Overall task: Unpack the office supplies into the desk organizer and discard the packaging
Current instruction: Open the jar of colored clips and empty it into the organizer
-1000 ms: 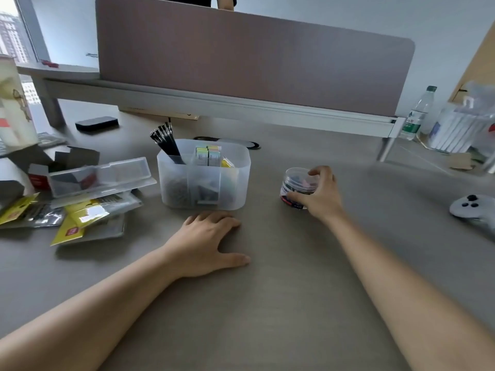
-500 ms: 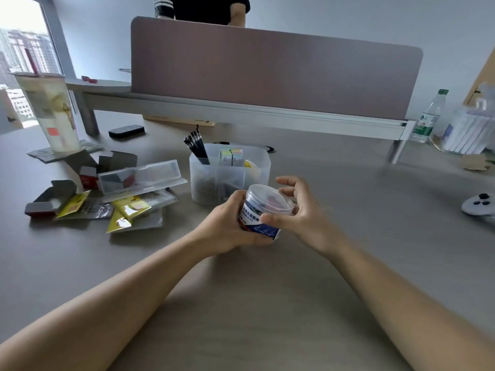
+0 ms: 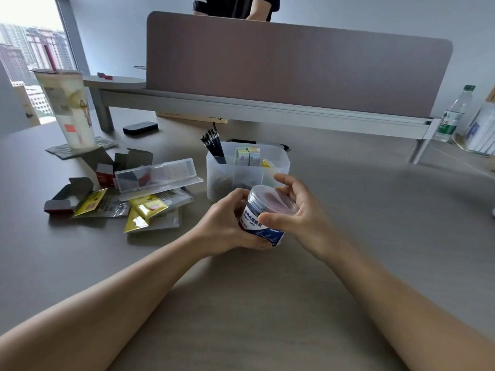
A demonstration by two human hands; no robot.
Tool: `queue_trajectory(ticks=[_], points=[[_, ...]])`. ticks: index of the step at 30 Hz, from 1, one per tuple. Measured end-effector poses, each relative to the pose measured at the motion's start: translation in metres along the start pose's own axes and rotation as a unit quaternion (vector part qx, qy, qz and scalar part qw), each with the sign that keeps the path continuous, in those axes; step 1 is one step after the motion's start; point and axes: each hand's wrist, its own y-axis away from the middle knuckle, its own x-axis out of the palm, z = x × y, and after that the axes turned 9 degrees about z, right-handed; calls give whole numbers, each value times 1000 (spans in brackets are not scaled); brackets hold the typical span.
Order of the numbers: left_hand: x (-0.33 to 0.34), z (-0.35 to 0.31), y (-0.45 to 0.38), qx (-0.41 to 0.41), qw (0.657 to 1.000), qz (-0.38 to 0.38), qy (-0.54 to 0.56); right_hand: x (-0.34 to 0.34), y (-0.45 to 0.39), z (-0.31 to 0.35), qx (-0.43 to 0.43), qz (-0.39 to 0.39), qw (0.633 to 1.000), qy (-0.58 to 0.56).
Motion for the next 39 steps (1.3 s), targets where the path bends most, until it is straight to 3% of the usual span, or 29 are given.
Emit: queue_trajectory(ticks=[12, 22, 29, 32, 36, 39], points=[[3, -3, 3, 33, 998, -16, 59, -2, 8, 14, -14, 50, 998, -39], [0, -10, 2, 59, 994, 19, 85, -9, 8, 14, -14, 75, 995, -64], [2, -2, -1, 47, 990, 17, 132, -1, 0, 9, 4, -45, 993, -108], [5, 2, -1, 45, 993, 5, 108, 5, -1, 8, 30, -38, 998, -35], [1, 3, -1, 50, 993, 17, 108, -3, 0, 12, 37, -25, 987, 153], [-5, 0, -1, 47, 992, 50, 103, -4, 3, 9, 29, -10, 990, 136]])
